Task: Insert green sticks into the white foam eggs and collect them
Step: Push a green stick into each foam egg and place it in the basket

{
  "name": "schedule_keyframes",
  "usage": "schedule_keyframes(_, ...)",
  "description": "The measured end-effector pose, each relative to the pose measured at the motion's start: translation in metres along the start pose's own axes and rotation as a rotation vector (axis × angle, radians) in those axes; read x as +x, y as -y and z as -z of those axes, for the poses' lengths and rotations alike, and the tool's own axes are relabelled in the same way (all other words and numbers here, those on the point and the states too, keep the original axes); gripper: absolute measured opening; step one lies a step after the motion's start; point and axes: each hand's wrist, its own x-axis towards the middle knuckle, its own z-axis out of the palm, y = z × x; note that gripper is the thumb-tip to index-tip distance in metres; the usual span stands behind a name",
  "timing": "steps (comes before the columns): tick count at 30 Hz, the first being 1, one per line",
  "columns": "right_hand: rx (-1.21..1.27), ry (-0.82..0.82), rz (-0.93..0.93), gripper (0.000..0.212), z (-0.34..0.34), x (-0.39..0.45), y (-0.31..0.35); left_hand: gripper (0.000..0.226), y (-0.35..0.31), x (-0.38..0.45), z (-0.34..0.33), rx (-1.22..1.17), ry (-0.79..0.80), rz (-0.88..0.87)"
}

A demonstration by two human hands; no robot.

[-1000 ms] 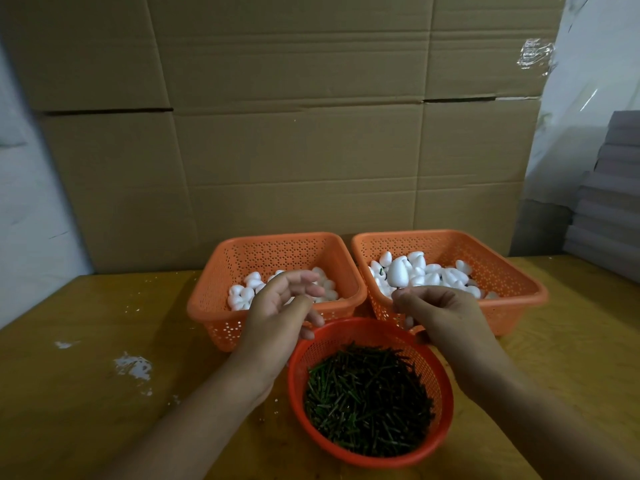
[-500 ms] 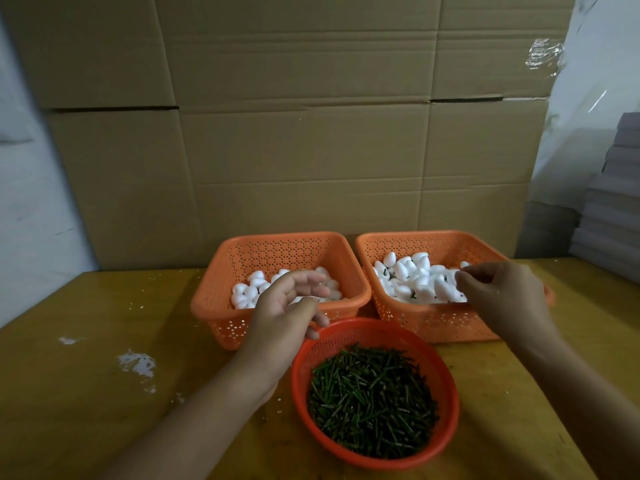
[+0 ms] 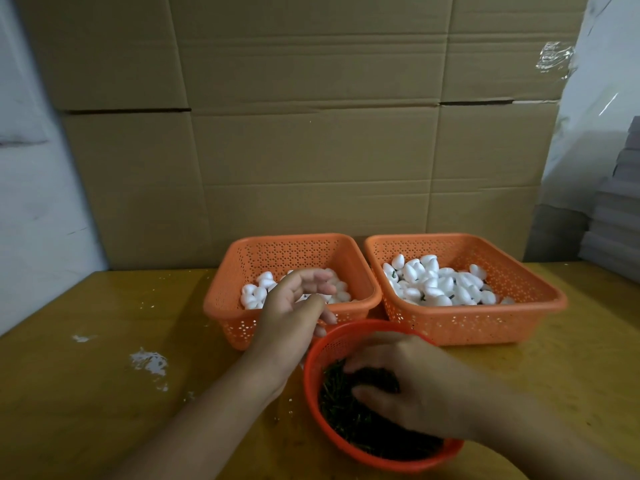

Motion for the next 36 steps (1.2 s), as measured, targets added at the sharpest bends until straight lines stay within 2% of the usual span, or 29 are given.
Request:
schedule_keyframes(4,-0.059,0.159,-0.029,0.050,-0.009,-0.001,-0.002,0.049,0.000,0.001,0.000,0.019,0.007,-0.018)
schedule_keyframes(9,-0.090,0.220,-0.024,0.047,-0.010,0.000,-0.002,0.045,-0.004,0.005,0.008,0.115,0.010,-0.059)
schedule_keyframes(19,-0.089,0.304,-0.063,0.044,-0.013,0.005,-0.002,0.028,-0.005,0.053,0.055,0.658,-0.002,-0.063)
schedule_keyframes(24,-0.084,0.308,-0.061,0.045,-0.012,0.004,-0.001,0.021,0.003,0.097,0.064,0.995,0.176,0.055)
schedule_keyframes(30,-0.094,0.321,-0.069,0.044,-0.009,0.003,0.003,0.045,0.009,0.125,0.038,1.208,0.552,0.143)
schedule_keyframes(32,-0.094,0.322,-0.069,0.044,-0.010,0.003,0.003,0.047,0.015,0.130,0.029,1.254,0.594,0.156)
schedule_keyframes(36,-0.102,0.320,-0.065,0.044,-0.009,0.003,0.003,0.041,0.028,0.139,0.022,1.322,0.580,0.186)
